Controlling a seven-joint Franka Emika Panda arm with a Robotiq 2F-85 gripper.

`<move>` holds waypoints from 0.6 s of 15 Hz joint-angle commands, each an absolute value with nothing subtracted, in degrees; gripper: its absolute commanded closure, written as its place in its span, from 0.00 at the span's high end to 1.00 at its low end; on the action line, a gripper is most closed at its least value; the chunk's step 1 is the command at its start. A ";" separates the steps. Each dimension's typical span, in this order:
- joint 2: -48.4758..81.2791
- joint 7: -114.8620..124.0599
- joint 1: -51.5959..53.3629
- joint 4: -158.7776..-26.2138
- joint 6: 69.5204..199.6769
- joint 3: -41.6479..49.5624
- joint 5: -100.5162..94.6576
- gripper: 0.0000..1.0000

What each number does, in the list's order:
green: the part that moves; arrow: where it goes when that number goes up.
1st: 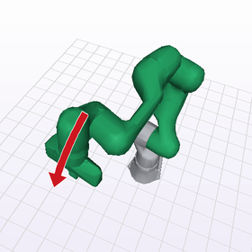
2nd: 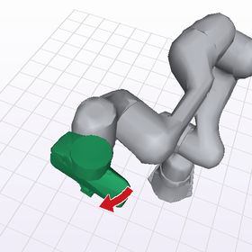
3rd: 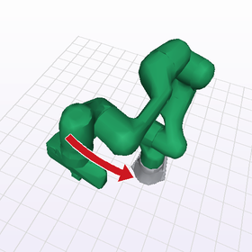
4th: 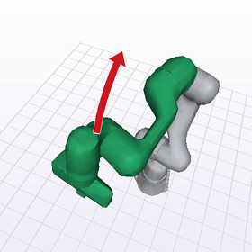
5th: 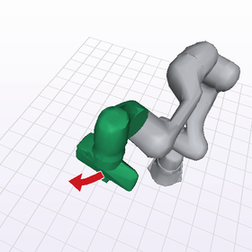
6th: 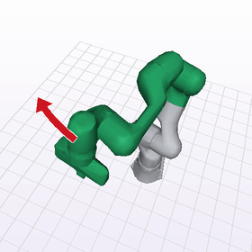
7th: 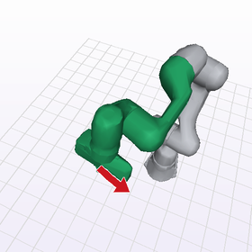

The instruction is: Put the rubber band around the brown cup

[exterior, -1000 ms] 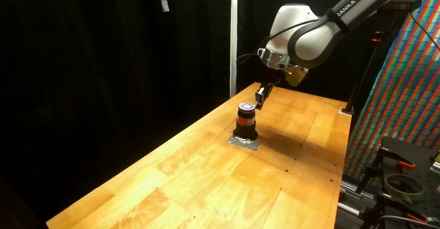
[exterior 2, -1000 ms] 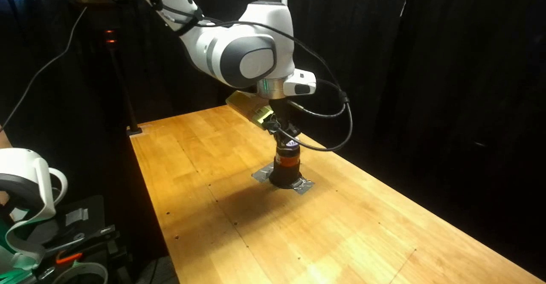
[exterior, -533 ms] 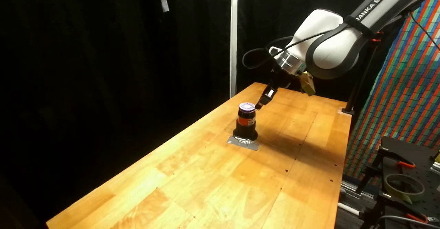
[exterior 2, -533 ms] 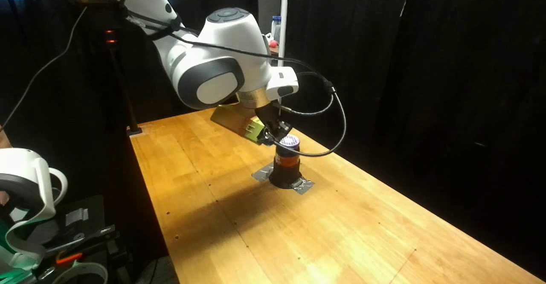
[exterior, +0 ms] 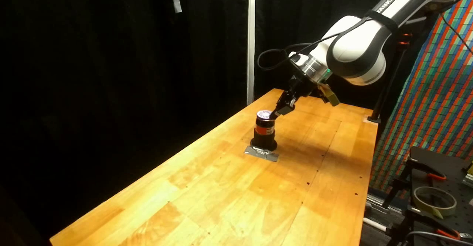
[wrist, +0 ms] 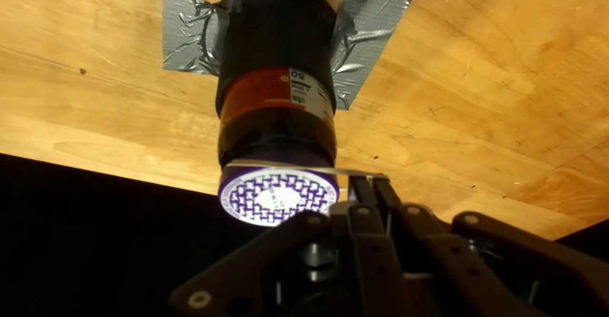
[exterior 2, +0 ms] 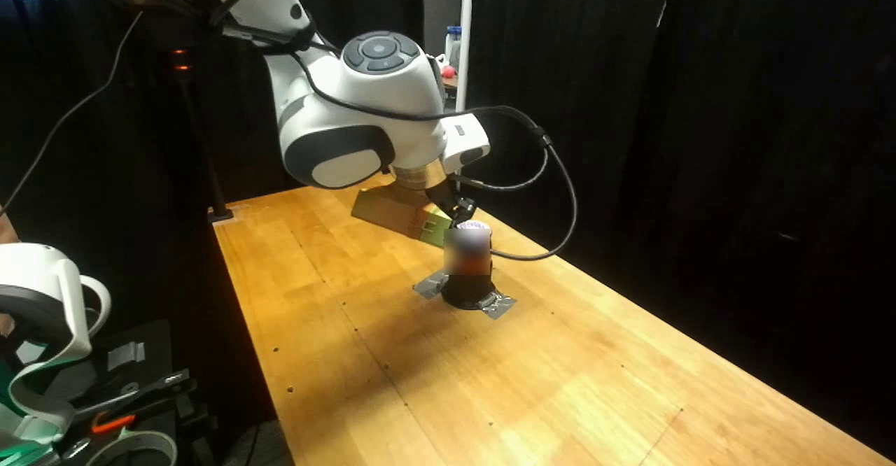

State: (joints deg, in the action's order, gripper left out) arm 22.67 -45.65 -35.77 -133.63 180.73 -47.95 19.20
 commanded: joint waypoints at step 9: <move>32.90 -48.83 -49.99 -136.84 186.36 -57.17 8.55 0.07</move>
